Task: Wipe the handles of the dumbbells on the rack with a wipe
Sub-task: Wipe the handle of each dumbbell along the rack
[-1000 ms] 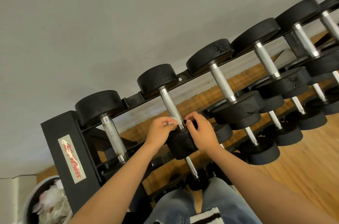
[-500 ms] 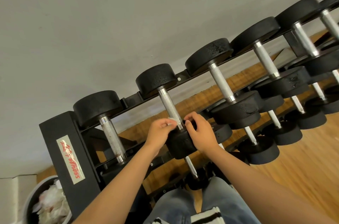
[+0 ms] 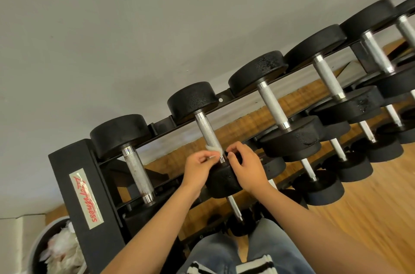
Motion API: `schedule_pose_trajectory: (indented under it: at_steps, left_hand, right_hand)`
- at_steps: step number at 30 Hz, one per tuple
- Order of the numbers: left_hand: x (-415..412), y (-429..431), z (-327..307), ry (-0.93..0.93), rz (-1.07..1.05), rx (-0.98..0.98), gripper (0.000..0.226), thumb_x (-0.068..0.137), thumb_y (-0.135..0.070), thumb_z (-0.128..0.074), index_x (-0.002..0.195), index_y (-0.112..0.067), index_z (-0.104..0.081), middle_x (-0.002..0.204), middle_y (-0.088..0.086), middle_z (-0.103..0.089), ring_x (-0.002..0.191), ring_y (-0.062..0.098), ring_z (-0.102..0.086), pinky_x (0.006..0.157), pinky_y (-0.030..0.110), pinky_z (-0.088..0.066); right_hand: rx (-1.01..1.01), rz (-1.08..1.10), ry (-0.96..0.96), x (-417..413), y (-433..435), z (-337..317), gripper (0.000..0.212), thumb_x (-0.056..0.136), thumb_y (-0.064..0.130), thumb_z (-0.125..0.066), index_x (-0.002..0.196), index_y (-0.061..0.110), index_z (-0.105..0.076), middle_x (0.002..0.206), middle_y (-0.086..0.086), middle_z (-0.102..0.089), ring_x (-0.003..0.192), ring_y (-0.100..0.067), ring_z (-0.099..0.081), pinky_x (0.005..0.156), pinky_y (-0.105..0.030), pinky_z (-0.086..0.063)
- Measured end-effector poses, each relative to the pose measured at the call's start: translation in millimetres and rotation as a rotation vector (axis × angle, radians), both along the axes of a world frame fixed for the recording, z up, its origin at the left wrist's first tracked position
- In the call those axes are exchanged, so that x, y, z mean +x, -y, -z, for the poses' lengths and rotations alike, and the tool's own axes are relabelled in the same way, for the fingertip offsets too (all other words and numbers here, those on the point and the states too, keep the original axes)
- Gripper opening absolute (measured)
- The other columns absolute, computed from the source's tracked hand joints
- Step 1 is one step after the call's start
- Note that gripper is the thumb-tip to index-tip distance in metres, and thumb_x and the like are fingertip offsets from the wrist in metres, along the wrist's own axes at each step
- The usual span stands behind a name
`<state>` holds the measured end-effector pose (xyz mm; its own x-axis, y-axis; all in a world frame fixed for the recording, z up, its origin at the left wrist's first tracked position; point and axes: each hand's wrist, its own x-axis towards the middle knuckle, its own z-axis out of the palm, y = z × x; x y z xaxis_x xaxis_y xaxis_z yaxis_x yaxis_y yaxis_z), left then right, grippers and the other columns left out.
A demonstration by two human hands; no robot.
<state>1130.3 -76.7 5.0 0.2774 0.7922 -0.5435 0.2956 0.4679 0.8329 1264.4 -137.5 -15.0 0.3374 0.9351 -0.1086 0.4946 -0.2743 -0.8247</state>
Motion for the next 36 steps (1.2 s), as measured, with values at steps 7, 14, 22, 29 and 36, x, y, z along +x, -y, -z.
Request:
schedule_pose_trajectory:
  at_steps: [7, 14, 22, 29, 36]
  left_hand:
    - [10, -51, -13, 0.014, -0.177, 0.166, 0.01, 0.092, -0.016, -0.064, 0.098, -0.019, -0.07, 0.097, -0.01, -0.068, 0.091, -0.003, -0.058, 0.071, 0.01, -0.039]
    - [20, -40, 10, 0.013, -0.217, 0.147, 0.009, 0.093, -0.015, -0.063, 0.094, -0.02, -0.07, 0.104, 0.002, -0.07, 0.101, 0.016, -0.065, 0.092, 0.032, -0.053]
    - [37, -57, -3, 0.006, -0.413, 0.254, 0.01, 0.093, -0.013, -0.062, 0.1, -0.016, -0.069, 0.101, 0.0, -0.068, 0.097, 0.012, -0.063, 0.082, 0.02, -0.05]
    - [20, -10, -1, -0.061, -0.18, 0.162, 0.009, 0.094, -0.017, -0.061, 0.096, -0.017, -0.07, 0.097, -0.003, -0.069, 0.098, 0.014, -0.064, 0.075, 0.017, -0.046]
    - [-13, 1, -37, -0.023, 0.134, 0.177, 0.009, 0.091, -0.023, -0.064, 0.094, -0.022, -0.073, 0.135, -0.019, -0.048, 0.121, -0.003, -0.044, 0.099, 0.02, -0.033]
  right_hand:
    - [0.001, -0.01, -0.012, 1, 1, 0, 0.008, 0.096, 0.023, -0.05, 0.096, 0.025, -0.057, 0.088, 0.013, -0.056, 0.088, -0.002, -0.052, 0.072, -0.018, -0.041]
    - [0.0, -0.007, -0.005, 1, 1, 2, 0.008, 0.096, 0.024, -0.05, 0.097, 0.025, -0.058, 0.089, 0.013, -0.056, 0.088, -0.001, -0.051, 0.073, -0.02, -0.043]
    - [0.004, -0.026, 0.003, 3, 0, 2, 0.008, 0.096, 0.025, -0.05, 0.096, 0.026, -0.058, 0.089, 0.016, -0.055, 0.089, -0.002, -0.051, 0.076, -0.022, -0.045]
    - [0.007, -0.065, -0.003, 5, -2, 2, 0.009, 0.096, 0.023, -0.05, 0.096, 0.025, -0.059, 0.09, 0.013, -0.057, 0.09, -0.002, -0.052, 0.078, -0.022, -0.045]
    - [0.089, -0.154, -0.3, 10, -10, -19, 0.038, 0.089, 0.02, -0.065, 0.121, 0.037, -0.051, 0.119, 0.023, -0.053, 0.116, 0.006, -0.045, 0.096, -0.008, -0.036]
